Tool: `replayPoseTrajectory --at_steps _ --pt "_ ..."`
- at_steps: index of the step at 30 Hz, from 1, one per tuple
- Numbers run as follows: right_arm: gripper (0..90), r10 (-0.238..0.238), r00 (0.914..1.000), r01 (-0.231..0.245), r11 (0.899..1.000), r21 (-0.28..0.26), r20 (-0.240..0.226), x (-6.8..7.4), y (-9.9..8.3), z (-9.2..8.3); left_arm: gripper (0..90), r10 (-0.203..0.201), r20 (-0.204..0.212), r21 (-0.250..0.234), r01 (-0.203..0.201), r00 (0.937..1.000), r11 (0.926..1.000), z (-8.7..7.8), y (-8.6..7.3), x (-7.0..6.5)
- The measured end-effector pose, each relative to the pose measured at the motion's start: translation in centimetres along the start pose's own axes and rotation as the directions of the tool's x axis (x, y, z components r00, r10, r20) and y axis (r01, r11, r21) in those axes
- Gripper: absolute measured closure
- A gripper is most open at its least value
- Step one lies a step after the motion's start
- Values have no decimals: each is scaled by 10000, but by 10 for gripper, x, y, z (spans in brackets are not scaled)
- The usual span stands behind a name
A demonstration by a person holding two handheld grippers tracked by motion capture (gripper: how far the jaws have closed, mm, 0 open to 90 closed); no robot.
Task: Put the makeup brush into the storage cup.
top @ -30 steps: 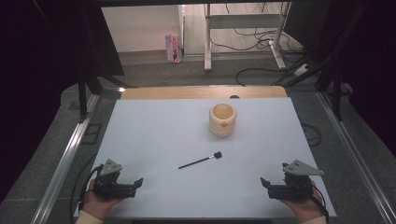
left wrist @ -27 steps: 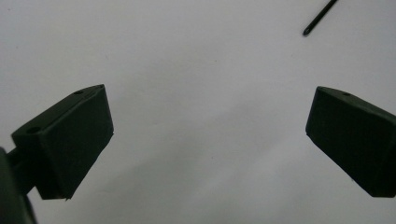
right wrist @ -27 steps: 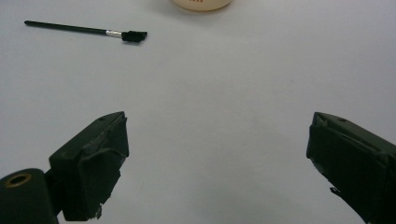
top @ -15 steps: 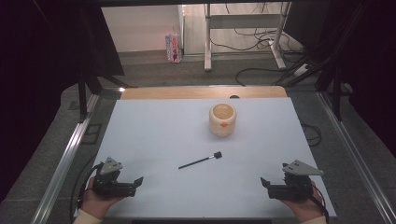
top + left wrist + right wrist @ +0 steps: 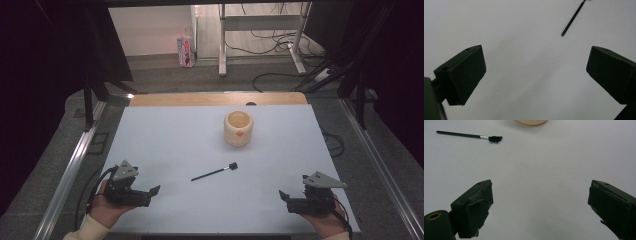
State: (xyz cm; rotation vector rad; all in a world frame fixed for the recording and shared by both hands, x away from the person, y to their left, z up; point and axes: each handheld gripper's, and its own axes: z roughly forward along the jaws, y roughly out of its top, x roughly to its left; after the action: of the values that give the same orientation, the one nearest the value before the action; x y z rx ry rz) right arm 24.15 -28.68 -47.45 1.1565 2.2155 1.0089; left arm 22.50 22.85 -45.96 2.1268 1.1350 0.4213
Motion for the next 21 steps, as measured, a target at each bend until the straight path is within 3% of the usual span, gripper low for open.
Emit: replayPoseTrajectory --at_steps 11,21 --pt "60 5 10000 -5 10000 98 32 0 0 1 33 373 419 326 -386 9984 9987 12 16 -6" --pt "62 54 10000 -55 9999 118 13 0 -1 1 34 651 538 424 -674 9964 9968 19 30 -12"
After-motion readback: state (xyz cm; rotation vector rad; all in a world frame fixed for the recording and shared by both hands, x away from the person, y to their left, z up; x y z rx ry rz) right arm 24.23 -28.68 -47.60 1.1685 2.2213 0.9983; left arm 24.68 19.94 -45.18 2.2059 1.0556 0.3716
